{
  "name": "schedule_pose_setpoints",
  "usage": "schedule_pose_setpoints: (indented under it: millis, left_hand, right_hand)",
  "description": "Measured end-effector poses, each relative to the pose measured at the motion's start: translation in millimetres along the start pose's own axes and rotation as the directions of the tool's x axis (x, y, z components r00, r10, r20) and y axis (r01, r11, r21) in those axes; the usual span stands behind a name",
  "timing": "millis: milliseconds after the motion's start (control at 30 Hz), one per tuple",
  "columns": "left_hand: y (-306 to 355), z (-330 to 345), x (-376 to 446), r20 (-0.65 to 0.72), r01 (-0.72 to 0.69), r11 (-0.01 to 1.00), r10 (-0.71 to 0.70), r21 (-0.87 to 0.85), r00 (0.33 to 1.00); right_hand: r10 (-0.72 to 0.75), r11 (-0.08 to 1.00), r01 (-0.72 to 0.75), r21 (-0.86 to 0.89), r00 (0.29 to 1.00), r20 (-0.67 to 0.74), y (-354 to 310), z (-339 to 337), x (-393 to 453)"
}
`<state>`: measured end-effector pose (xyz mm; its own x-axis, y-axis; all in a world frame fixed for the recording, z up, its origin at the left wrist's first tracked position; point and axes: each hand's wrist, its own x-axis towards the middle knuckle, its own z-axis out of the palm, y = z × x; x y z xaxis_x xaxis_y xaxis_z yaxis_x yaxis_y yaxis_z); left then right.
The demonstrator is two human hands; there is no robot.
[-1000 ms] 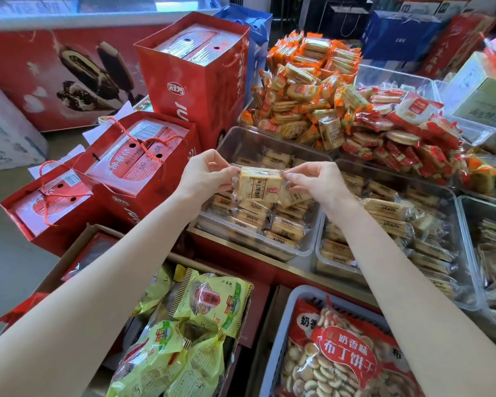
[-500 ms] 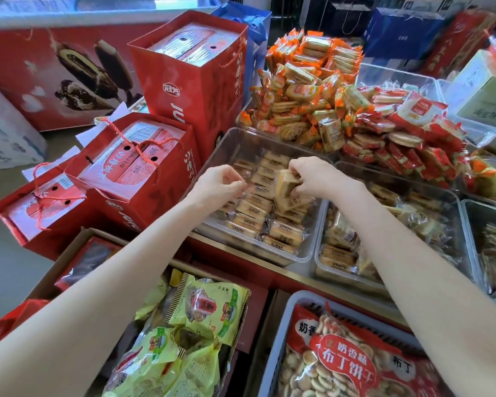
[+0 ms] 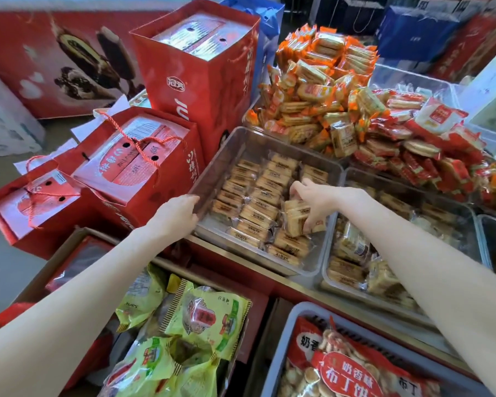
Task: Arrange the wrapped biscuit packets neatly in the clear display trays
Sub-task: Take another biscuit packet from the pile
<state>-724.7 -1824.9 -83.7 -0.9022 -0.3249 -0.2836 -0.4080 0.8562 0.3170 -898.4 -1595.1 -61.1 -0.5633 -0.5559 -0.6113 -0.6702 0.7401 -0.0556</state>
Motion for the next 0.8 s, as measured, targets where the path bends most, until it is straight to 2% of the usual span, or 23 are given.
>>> schedule_pose_setpoints:
  millis: [67, 133, 200, 267, 367, 433, 500, 533, 600, 633, 700, 800]
  left_hand:
    - [-6, 2, 4, -0.033, -0.024, 0.999, 0.025, 0.024, 0.999]
    - [-15, 4, 7, -0.064, -0.036, 0.998, 0.039, 0.042, 0.997]
    - [-24, 6, 10, -0.071, -0.029, 1.0, 0.03, 0.011, 0.997]
    - [-29, 6, 14, -0.07, -0.033, 0.999, 0.032, -0.007, 0.997]
    - [-39, 4, 20, -0.043, -0.046, 0.999, 0.046, 0.006, 0.998]
    - [-46, 6, 23, -0.036, -0.061, 0.998, 0.061, 0.006, 0.998]
    - [-50, 7, 23, -0.017, -0.089, 0.996, 0.089, 0.005, 0.996]
    - [-51, 8, 23, -0.01, -0.107, 0.994, 0.107, 0.009, 0.994]
    - [-51, 6, 23, 0.0, -0.133, 0.991, 0.133, 0.019, 0.991]
    - [-51, 5, 23, 0.0, -0.141, 0.99, 0.141, 0.022, 0.99]
    - [-53, 4, 24, 0.008, -0.149, 0.988, 0.149, 0.035, 0.989]
    - [-56, 8, 26, 0.045, -0.116, 0.992, 0.114, 0.047, 0.992]
  right_hand:
    - [0.014, 1.0, -0.014, -0.013, 1.0, -0.025, -2, -2, -2]
    - [-0.013, 0.998, 0.024, 0.064, 0.986, -0.166, -12, -14, -9]
    - [-0.024, 0.961, 0.115, 0.251, 0.941, -0.339, -33, -29, -13]
    - [0.009, 0.854, 0.227, 0.468, 0.893, -0.449, -65, -39, -8]
    - [0.106, 0.678, 0.257, 0.689, 0.893, -0.437, -121, -31, 23]
    - [0.15, 0.644, 0.222, 0.732, 0.902, -0.405, -143, -7, 44]
    - [0.139, 0.686, 0.164, 0.709, 0.927, -0.348, -150, 19, 53]
    - [0.103, 0.752, 0.134, 0.645, 0.943, -0.316, -149, 30, 54]
    - [-0.006, 0.91, 0.115, 0.397, 0.964, -0.266, -144, 41, 53]
    - [-0.045, 0.95, 0.119, 0.287, 0.967, -0.252, -144, 42, 53]
    - [-0.083, 0.981, 0.121, 0.154, 0.969, -0.235, -147, 37, 59]
    - [-0.084, 0.995, 0.093, 0.046, 0.981, -0.173, -160, 33, 79]
